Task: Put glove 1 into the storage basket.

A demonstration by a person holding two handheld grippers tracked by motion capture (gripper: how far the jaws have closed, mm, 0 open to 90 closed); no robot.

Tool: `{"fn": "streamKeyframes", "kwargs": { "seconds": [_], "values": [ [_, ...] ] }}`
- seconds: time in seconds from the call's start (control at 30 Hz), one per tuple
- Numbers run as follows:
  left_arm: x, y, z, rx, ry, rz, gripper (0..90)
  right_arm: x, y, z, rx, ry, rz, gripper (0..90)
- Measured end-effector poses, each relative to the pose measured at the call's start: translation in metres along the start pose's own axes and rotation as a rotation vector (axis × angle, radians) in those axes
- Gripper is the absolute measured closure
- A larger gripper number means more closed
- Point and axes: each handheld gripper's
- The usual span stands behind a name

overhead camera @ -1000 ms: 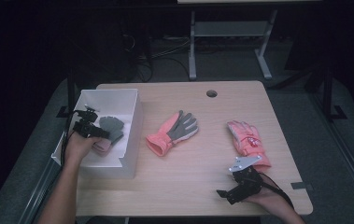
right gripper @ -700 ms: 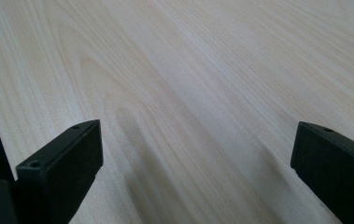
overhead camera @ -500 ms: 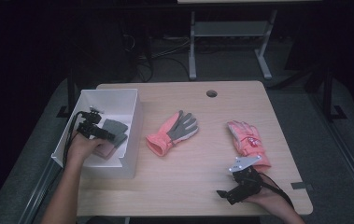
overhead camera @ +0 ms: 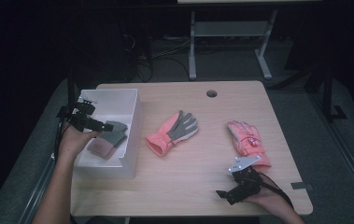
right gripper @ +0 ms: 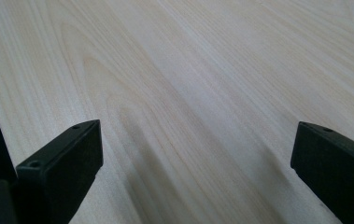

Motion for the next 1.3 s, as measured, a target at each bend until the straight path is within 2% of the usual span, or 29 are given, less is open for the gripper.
{"fn": "streamKeyframes", "kwargs": {
  "seconds": [0.3, 0.5, 0.63, 0.77, 0.97, 1.07, 1.23, 1.3],
  "values": [
    [-0.012, -0.024, 0.008, 0.063, -0.039, -0.088, 21.5, 0.000, 0.000, 0.000, 0.004, 0.002, 0.005, 2.1],
    [-0.021, -0.045, 0.016, 0.107, -0.068, -0.149, 23.8, 0.001, 0.000, 0.000, 0.001, 0.002, 0.007, 2.1],
    [-0.025, -0.061, 0.019, 0.140, -0.085, -0.186, 30.0, 0.000, 0.000, -0.001, 0.002, 0.003, 0.007, 2.1],
    [-0.024, -0.077, 0.021, 0.159, -0.093, -0.251, 40.1, 0.000, 0.000, -0.001, 0.000, 0.004, 0.007, 2.1],
    [-0.022, -0.106, 0.020, 0.187, -0.103, -0.323, 56.2, 0.000, 0.001, 0.000, -0.005, 0.006, 0.007, 2.1],
    [-0.020, -0.120, 0.019, 0.213, -0.102, -0.340, 66.1, 0.001, 0.001, 0.000, -0.007, 0.004, 0.010, 2.1],
    [-0.017, -0.140, 0.015, 0.240, -0.106, -0.357, 87.9, -0.001, 0.001, -0.001, -0.001, 0.006, 0.007, 2.1],
    [-0.015, -0.148, 0.014, 0.247, -0.102, -0.361, 89.6, -0.001, 0.000, 0.000, -0.001, 0.006, 0.007, 2.1]
  ]
}}
Point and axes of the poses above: each handheld gripper's, and its own axes: x roughly forward along the jaws, z roughly out of its top, y roughly to its left, and after that the axes turned 4 degrees about -x, right-handed
